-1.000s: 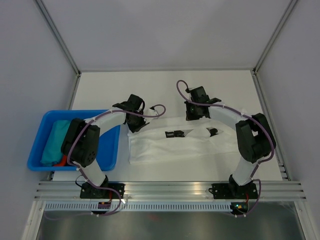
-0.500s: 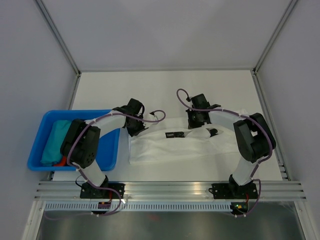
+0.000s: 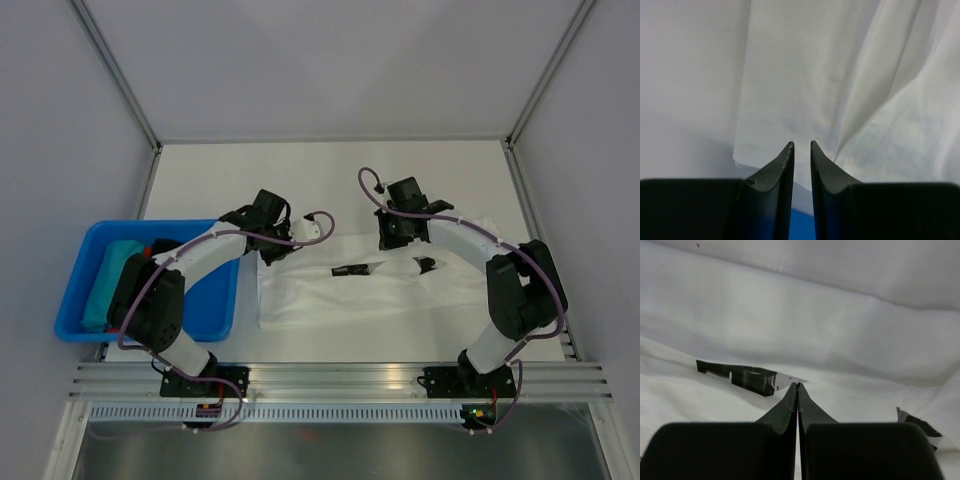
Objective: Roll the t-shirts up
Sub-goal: Fold the tshirt
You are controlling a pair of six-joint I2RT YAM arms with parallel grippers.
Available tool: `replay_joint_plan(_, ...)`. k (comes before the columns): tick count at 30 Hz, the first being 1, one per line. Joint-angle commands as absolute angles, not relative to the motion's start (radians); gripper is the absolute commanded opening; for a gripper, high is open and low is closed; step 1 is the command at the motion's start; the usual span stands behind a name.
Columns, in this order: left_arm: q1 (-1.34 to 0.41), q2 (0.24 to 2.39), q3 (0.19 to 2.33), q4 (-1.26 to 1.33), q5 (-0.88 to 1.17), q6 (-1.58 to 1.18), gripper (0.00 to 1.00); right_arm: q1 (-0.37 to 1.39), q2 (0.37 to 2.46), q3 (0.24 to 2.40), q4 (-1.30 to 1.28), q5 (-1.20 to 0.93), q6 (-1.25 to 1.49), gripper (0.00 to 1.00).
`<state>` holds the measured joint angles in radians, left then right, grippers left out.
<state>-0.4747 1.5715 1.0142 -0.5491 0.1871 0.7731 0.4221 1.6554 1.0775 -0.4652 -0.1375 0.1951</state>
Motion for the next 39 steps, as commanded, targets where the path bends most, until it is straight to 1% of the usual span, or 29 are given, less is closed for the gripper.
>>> replay_joint_plan(1,-0.521,1.613,1.08,-0.528,0.232,0.713,0.24,0.399,1.69,1.163,-0.456,-0.12,0.182,0.0)
replay_joint_plan(3,-0.534,1.675,1.098,-0.512,0.218,0.669,0.24,0.384,1.746,1.16,-0.44,-0.124,0.196,0.0)
replay_joint_plan(7,-0.537,1.729,1.105,-0.503,0.218,0.638,0.24,0.384,1.772,1.074,-0.373,-0.144,0.215,0.0)
replay_joint_plan(14,-0.545,1.72,1.006,-0.465,0.173,0.683,0.23,0.383,1.681,0.97,-0.371,-0.146,0.216,0.0)
replay_joint_plan(19,-0.545,1.71,0.997,-0.46,0.173,0.684,0.22,0.382,1.606,0.924,-0.414,-0.152,0.215,0.0)
replay_joint_plan(23,-0.545,1.686,1.008,-0.462,0.17,0.692,0.23,0.383,1.534,0.92,-0.459,-0.152,0.213,0.0)
replay_joint_plan(26,-0.545,1.681,1.012,-0.462,0.161,0.709,0.23,0.38,1.503,0.963,-0.482,-0.126,0.203,0.0)
replay_joint_plan(30,-0.545,1.684,1.019,-0.463,0.146,0.706,0.23,0.331,1.574,1.099,-0.499,-0.094,0.17,0.01)
replay_joint_plan(33,-0.545,1.681,1.008,-0.462,0.144,0.704,0.23,0.27,1.707,1.162,-0.515,-0.052,0.155,0.0)
replay_joint_plan(39,-0.545,1.681,0.986,-0.46,0.155,0.701,0.23,0.242,1.805,1.164,-0.494,-0.044,0.121,0.0)
